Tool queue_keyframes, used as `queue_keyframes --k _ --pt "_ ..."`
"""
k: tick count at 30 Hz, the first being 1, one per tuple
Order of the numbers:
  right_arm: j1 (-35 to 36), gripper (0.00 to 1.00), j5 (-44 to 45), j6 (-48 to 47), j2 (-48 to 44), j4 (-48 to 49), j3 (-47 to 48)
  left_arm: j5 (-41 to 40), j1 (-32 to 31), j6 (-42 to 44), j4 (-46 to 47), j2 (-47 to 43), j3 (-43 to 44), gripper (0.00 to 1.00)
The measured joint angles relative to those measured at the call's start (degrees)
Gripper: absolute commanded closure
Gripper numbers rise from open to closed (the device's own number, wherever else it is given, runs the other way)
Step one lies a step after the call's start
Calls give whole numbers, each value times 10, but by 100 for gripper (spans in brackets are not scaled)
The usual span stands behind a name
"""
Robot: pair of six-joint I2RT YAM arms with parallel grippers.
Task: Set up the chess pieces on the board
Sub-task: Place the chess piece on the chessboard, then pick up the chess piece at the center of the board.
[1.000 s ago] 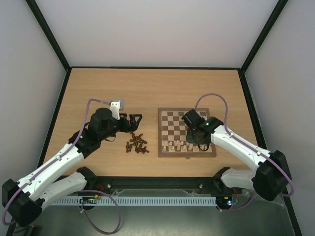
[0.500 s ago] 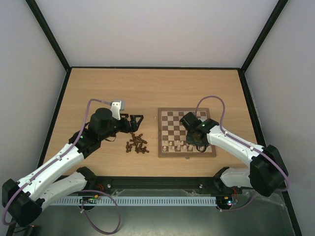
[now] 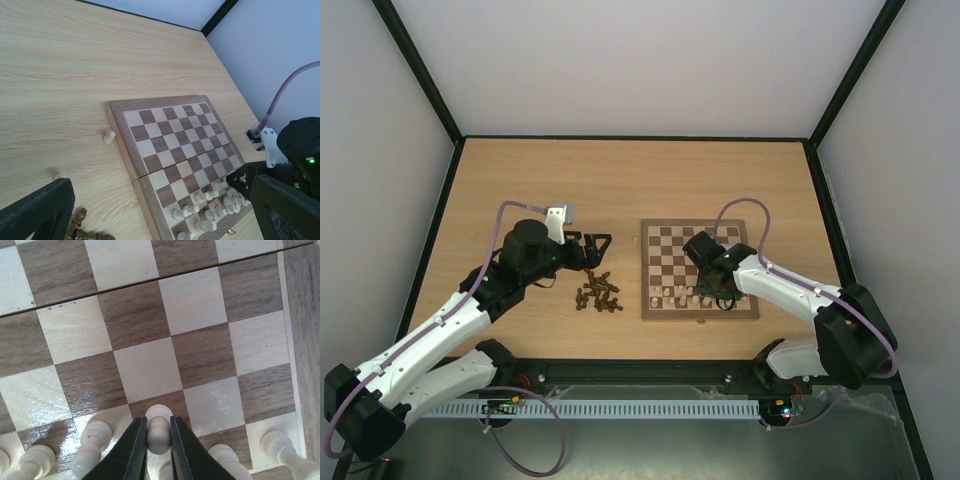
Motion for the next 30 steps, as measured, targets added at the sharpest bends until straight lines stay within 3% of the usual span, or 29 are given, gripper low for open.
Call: queue_keyframes --k 14,18,23,30 --pt "-4 66 -1 -5 -25 -5 11 0 0 0 0 0 0 1" --pt "-4 47 7 -11 -45 -25 43 0 0 0 0 0 0 0" --pt "-4 1 11 -33 -46 -25 97 -5 0 0 -3 -1 0 1" --pt "-4 1 -39 -86 8 14 183 -22 0 0 -10 -28 1 0"
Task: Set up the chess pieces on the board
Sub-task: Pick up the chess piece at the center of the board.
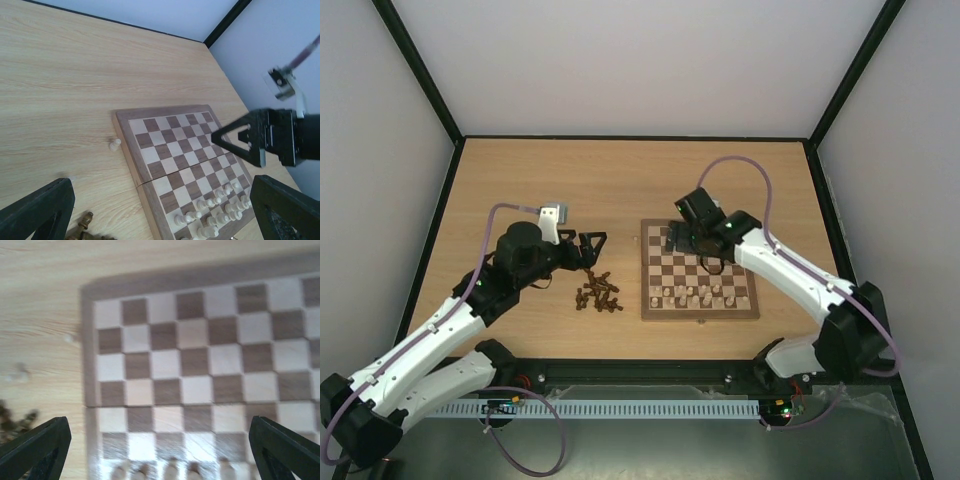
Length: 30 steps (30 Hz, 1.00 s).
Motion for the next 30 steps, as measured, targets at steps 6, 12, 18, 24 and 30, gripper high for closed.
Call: queue_keyframes --k 6,12,18,24,30 --pt "14 0 -57 -41 99 50 92 -17 0 0 -28 -7 4 1" --pt "76 13 -86 -75 224 75 208 -54 0 0 -70 -66 24 1" --pt "128 38 -91 -104 340 80 327 -98 0 -10 -101 -137 31 1" --pt "153 49 -98 -120 429 72 398 -134 0 -26 -134 -186 31 0" --pt "160 55 -63 -120 493 37 429 -149 0 -37 -152 -203 31 0"
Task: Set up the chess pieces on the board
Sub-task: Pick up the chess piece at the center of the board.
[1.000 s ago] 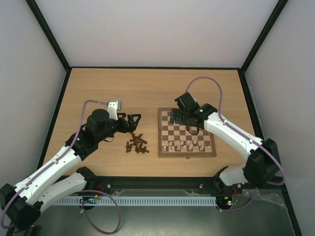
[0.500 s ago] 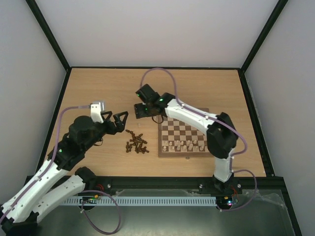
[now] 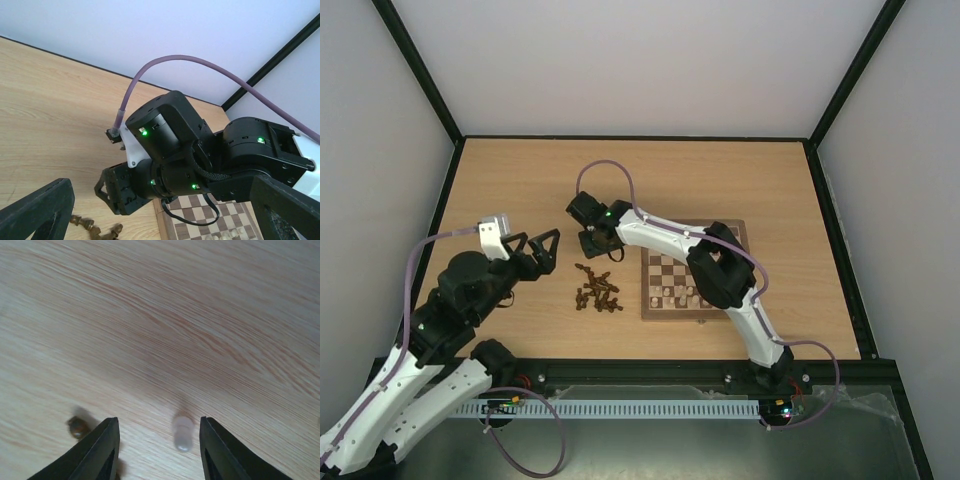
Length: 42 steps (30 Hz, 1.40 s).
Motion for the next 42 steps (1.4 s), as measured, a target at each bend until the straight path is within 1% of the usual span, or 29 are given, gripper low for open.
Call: queue_keyframes --k 1,2,4,6,15,17,23,24,26,28,30,33,35,39,42 --pt "0 56 5 0 4 -7 0 -1 0 0 -2 0 0 1" --pt "0 60 12 1 6 -16 0 -1 0 0 -4 0 0 1" --pt "0 61 19 2 7 -24 0 -2 0 0 -6 2 0 1" --pt "0 65 24 2 7 -26 0 -2 0 0 -6 5 0 0" --pt "-1 67 22 2 8 -28 0 -2 0 0 -5 13 -2 0" --pt "-1 71 21 2 9 -28 0 -2 0 0 -5 13 -2 1" --pt "-1 72 11 2 14 -28 -3 -2 0 0 -5 13 -2 1" --pt "-1 75 10 2 15 -28 -3 -2 0 0 -5 13 -2 1" --pt "-1 77 8 2 18 -28 -5 -2 0 0 -5 14 -2 1" --pt "-1 81 6 2 22 -28 -7 -2 0 0 -5 15 -2 1" --pt "-1 82 6 0 24 -28 -10 -1 0 0 -5 16 -2 0" --pt "-1 89 6 1 25 -28 -13 -1 0 0 -5 18 -3 1" --pt "-1 97 6 0 25 -28 -13 -1 0 0 -5 18 -3 1" --pt "-1 99 9 0 25 -28 -14 -1 0 0 -5 18 -3 1" --pt "-1 99 15 1 9 -27 -33 2 0 0 -3 20 -3 1"
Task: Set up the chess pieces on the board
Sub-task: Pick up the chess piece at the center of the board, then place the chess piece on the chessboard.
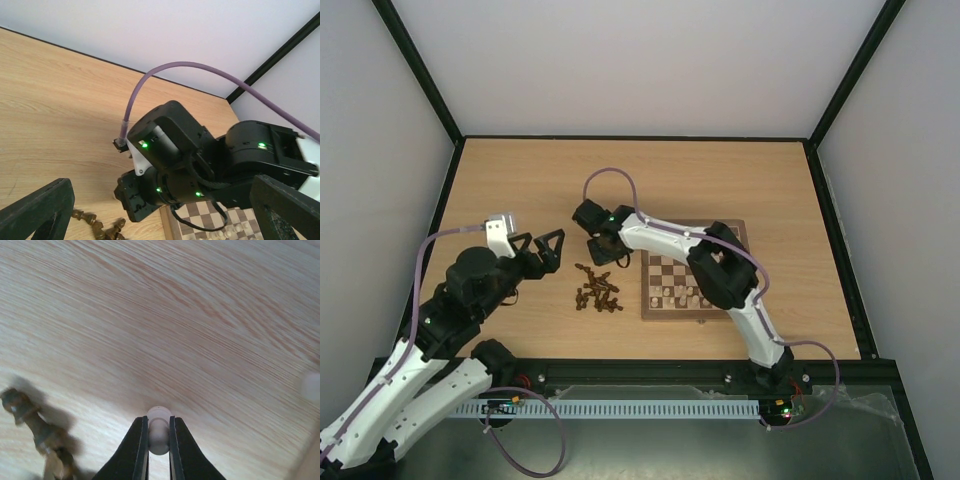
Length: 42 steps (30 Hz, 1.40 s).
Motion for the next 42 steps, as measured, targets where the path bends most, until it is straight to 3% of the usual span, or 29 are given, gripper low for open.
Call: queue_keyframes --k 5,11,19,30,42 --pt "0 98 28 9 -104 -16 -74 17 0 1 19 28 0 1" --pt "-7 98 77 41 -321 -35 -176 55 0 5 50 78 -6 1" --pt "-113 98 96 107 -524 -87 -386 100 0 16 87 122 -14 1" --pt "-172 98 98 188 -605 -133 -508 157 0 20 108 150 -19 0" --pt "-175 97 89 242 -605 -115 -586 206 0 20 123 167 -30 1"
